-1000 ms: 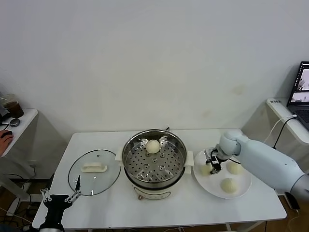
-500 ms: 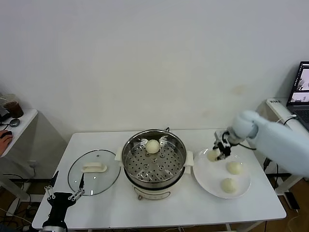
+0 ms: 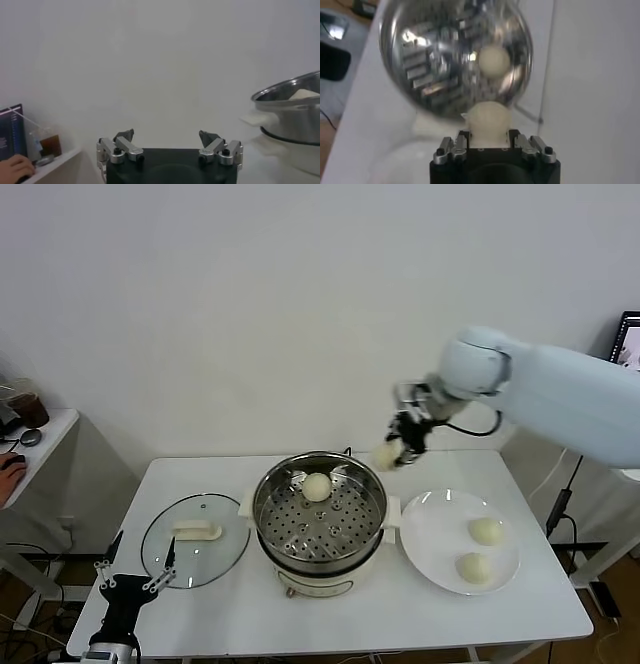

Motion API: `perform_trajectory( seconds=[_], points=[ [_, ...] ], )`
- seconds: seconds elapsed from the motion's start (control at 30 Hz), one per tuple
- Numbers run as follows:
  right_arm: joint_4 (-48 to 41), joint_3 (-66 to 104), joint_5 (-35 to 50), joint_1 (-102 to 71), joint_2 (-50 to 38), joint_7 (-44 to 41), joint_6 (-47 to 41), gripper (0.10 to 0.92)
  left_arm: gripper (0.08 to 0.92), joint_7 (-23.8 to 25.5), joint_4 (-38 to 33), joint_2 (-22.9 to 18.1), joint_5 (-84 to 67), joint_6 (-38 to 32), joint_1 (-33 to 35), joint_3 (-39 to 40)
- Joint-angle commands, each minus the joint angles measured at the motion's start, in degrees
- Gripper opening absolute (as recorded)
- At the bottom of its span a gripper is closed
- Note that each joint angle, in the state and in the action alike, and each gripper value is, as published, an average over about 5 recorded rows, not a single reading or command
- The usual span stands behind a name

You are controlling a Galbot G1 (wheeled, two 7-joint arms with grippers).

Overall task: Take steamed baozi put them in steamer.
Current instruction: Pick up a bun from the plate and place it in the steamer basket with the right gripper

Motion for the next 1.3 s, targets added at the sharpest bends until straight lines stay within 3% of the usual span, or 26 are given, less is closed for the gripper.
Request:
perform_trajectory(
  seconds=[0.03, 0.6, 1.0, 1.1, 1.3],
  points=[
    [-0.33, -4.41, 11.72, -1.88, 16.49, 9.34, -10.9, 0.475, 0.823, -0.09, 0.58, -0.01, 0.82, -0.1, -0.5, -0.29],
    [-12.78, -2.49, 3.47, -11.53, 23.77, 10.84, -10.93, 0.475, 0.823, -0.65, 1.92, -0.9, 0.97, -1.37, -0.55, -1.74],
    [-15.95, -1.27, 1.53, -14.66, 24.35, 10.69, -10.88, 0.478, 0.823, -0.83, 2.26, -0.84, 0.8, -1.91, -0.63, -2.11],
    [-16.09, -0.72, 2.05, -14.89, 24.51, 10.61, -10.86, 0.511, 0.823, -0.86, 2.41, -0.86, 0.81, -2.0, -0.74, -2.11],
    [-14.43, 0.21, 3.16, -12.89, 23.36, 9.32, -10.84, 0.672, 0.823, -0.87, 2.53, -0.84, 0.81, -2.08, -0.84, -2.13]
  ],
)
